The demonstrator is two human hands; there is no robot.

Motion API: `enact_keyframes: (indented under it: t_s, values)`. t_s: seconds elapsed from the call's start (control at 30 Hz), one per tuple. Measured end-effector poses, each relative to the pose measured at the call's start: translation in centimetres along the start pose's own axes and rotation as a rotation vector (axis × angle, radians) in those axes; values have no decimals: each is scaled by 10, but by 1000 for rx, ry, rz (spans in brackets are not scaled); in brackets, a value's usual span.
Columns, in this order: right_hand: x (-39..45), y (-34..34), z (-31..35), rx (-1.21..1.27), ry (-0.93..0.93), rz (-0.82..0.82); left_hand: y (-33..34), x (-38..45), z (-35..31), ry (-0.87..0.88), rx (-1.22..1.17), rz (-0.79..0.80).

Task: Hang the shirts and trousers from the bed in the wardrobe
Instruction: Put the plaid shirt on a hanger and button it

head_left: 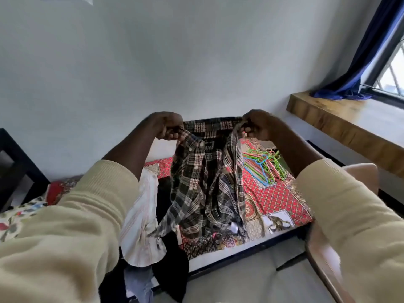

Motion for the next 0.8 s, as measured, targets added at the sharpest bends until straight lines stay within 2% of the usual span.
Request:
enact_keyframes:
  t_s: [0.1,0.23,0.27,0.3,0.33,0.4,0.43,0.47,0.53,0.57,0.63,0.67,0.7,0.73,0.8]
  values:
    - [3,-3,-7,92,8,97,1,14,-7,123,-270,50]
    - [2,-11,-23,33,11,211,19,23,-1,210,-394,204]
    - [0,-12,-28,-47,3,244,25,23,0,230,-394,217]
    - [1,-18,-33,-228,-9,210,27,25,3,239,-367,175]
    - [4,-30,-33,-492,-43,91,25,30,5,240,-301,83]
    - [3,-50,-20,-1045,-157,-248,21,35,2,241,-49,-111]
    - [-2,-53,-11,-1220,-227,-416,21,33,-3,236,107,-186]
    - [-2,-53,-7,-1262,-304,-521,20,31,-7,233,278,-261]
    - [4,-55,-17,-1054,-372,-492,18,28,-14,251,498,-403]
    - [7,-58,-26,-829,-350,-421,21,30,-15,275,488,-415]
    - [16,-67,-59,-370,-253,-303,42,35,-6,359,224,-279]
    - [19,-72,-76,-253,-218,-305,56,37,2,379,71,-185]
    - [18,-72,-88,-275,-211,-316,70,37,12,391,-57,-109]
    - [22,-70,-99,-393,-214,-297,82,36,20,389,-72,-74]
    - [24,-54,-119,-667,-174,-131,101,39,27,364,103,-35]
Point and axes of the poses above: each hand's wrist, its own x-axis towards the middle knuckle, its own y-axis out of the palm, z = x × y, the point moved 10 cm from there along x, towards the middle knuckle, and after that the axes turned 5 degrees about y, right-handed, at the moved point
